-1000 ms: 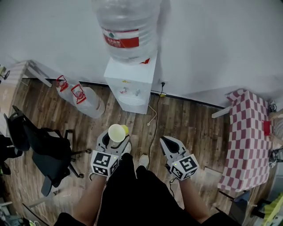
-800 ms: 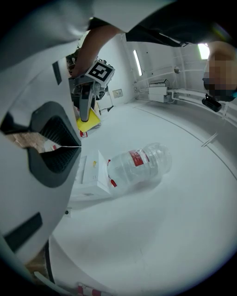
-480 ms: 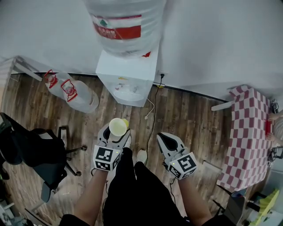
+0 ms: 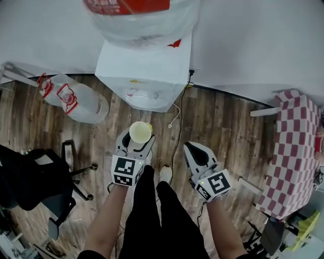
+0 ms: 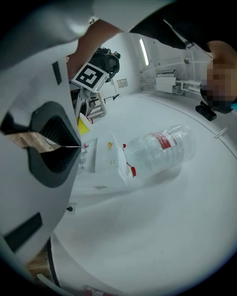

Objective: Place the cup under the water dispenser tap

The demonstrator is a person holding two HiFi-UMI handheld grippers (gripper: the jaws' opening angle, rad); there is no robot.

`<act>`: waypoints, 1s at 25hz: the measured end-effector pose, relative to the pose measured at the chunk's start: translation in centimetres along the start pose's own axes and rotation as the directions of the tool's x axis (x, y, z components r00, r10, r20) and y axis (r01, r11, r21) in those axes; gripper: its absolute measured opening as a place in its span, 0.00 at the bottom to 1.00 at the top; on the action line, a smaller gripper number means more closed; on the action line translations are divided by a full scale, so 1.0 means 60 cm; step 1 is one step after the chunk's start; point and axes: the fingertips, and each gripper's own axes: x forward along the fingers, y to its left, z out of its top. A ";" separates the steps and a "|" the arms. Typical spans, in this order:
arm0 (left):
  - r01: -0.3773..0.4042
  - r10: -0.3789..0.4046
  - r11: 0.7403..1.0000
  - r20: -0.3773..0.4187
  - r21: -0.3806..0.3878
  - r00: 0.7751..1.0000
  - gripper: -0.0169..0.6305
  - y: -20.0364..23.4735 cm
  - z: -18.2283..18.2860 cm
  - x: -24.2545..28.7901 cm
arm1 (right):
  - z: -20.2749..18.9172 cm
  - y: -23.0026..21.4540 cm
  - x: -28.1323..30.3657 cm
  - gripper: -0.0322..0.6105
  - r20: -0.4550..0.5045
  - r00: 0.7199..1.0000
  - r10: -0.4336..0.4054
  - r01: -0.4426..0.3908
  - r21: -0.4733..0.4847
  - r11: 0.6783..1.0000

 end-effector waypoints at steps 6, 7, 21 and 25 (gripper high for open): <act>0.028 -0.027 0.999 -0.055 0.021 0.998 0.51 0.025 -0.072 0.090 | -0.069 -0.036 0.040 0.08 -0.027 0.999 -0.033 0.033 0.013 0.999; 0.032 -0.031 0.999 -0.055 0.023 0.998 0.51 0.031 -0.078 0.106 | -0.078 -0.044 0.047 0.08 -0.028 0.999 -0.037 0.038 0.013 0.999; 0.057 -0.047 0.993 -0.099 0.100 0.994 0.51 0.078 -0.153 0.289 | -0.191 -0.113 0.111 0.08 -0.039 0.995 -0.089 0.091 0.044 0.995; 0.056 -0.043 0.991 -0.103 0.123 0.994 0.51 0.092 -0.163 0.324 | -0.214 -0.133 0.117 0.08 -0.027 0.993 -0.111 0.113 0.057 0.992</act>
